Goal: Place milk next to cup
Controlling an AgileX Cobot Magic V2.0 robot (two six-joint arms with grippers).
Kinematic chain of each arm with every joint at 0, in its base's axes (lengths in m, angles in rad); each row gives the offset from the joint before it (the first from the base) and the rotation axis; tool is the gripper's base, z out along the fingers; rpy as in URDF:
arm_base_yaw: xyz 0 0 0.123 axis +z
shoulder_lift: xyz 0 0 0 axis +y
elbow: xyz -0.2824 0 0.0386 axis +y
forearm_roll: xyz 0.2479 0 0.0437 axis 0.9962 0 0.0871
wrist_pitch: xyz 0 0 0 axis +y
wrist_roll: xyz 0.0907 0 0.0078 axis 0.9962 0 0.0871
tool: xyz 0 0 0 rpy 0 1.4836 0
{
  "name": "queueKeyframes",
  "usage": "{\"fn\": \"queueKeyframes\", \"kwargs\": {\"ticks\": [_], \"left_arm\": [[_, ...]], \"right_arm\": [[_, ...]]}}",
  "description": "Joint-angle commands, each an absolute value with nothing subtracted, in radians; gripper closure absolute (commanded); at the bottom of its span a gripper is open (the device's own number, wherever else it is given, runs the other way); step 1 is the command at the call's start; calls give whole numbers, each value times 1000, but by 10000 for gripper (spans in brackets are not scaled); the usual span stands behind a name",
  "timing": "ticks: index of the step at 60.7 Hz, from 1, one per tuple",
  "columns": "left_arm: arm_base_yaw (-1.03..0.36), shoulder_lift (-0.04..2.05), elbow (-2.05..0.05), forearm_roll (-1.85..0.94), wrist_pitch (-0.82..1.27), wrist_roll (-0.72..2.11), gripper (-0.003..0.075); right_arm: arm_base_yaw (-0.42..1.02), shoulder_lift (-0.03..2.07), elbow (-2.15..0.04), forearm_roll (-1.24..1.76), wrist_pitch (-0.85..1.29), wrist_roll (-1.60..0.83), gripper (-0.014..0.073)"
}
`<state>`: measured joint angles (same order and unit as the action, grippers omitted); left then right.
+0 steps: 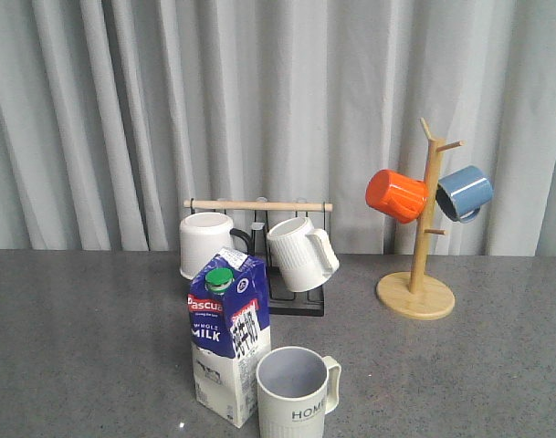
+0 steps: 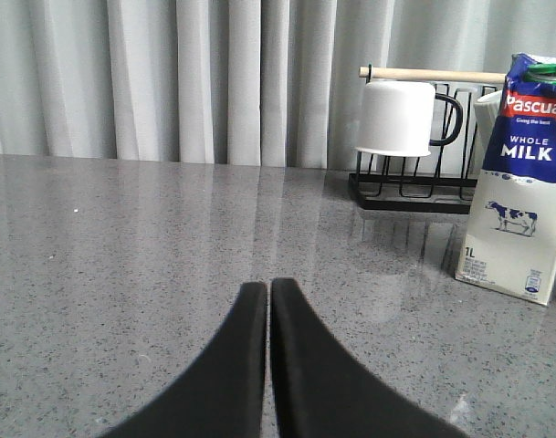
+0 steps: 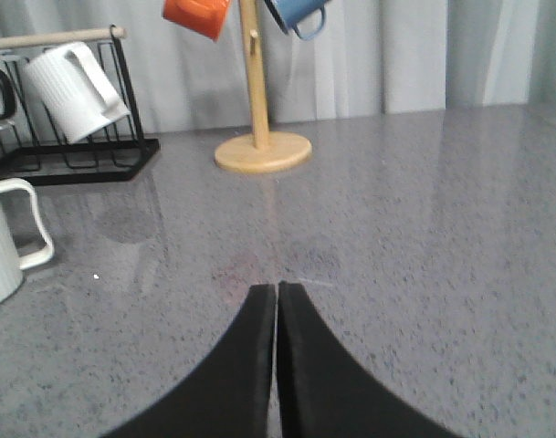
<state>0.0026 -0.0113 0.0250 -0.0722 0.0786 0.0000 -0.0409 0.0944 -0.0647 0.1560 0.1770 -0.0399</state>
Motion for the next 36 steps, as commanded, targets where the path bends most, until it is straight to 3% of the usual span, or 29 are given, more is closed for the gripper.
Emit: {"fn": "queueKeyframes", "kwargs": {"ticks": [1,11,28,36], "left_arm": [[2,-22,45,-77,12,0,727],[2,-22,45,-77,12,0,727],[2,-22,45,-77,12,0,727],[2,-22,45,-77,12,0,727]], "right_arm": [[-49,92,-80,8,105,101,599],[-48,86,-80,-208,95,315,599],[-45,77,-80,-233,107,324,599],[-49,-25,-80,-233,138,324,599]]}}
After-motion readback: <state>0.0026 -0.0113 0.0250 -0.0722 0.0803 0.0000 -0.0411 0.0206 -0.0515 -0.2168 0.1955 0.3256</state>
